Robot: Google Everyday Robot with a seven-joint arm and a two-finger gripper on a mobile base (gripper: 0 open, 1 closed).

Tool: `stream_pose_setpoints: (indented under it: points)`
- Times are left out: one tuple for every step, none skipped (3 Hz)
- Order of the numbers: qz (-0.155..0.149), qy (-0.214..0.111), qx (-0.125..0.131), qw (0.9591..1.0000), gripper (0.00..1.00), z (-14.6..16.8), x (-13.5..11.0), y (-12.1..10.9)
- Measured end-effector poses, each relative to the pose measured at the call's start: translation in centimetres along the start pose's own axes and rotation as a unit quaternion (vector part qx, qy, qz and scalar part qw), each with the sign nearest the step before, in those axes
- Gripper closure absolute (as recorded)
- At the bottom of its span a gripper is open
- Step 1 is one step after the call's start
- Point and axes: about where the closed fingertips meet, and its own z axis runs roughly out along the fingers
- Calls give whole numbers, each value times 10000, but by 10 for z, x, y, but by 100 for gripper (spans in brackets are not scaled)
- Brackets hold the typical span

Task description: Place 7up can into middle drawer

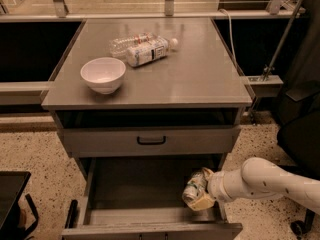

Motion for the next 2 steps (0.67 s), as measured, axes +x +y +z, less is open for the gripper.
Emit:
stream_pose_setpoints:
  points:
    - [0, 0, 0, 10000, 100, 0, 0, 0]
    - [91, 5, -17, 10000, 100, 21, 23, -5]
